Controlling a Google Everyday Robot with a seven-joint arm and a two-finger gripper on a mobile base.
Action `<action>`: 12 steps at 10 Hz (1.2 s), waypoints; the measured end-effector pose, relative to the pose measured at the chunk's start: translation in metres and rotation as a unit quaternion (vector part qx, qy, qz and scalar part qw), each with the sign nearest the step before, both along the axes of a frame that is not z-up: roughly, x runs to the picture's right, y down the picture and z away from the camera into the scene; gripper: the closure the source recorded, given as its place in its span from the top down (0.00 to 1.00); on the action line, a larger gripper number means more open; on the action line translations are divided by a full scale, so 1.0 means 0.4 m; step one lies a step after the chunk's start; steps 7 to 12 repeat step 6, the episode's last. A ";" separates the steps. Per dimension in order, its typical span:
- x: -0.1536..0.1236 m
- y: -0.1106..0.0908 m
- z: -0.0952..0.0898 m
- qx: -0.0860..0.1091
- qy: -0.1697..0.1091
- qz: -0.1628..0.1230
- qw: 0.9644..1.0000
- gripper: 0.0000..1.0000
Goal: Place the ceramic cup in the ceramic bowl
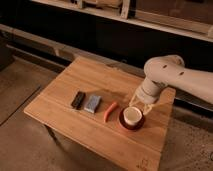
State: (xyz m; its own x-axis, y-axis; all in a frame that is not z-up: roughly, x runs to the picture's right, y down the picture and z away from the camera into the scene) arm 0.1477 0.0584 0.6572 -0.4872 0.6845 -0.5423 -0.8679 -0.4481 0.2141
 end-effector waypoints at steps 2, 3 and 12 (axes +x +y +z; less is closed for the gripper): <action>-0.038 -0.069 -0.023 0.009 0.003 -0.025 1.000 0.51; -0.056 -0.089 -0.028 0.011 0.002 -0.030 0.999 0.52; -0.044 -0.087 -0.028 0.011 0.006 -0.030 0.999 0.52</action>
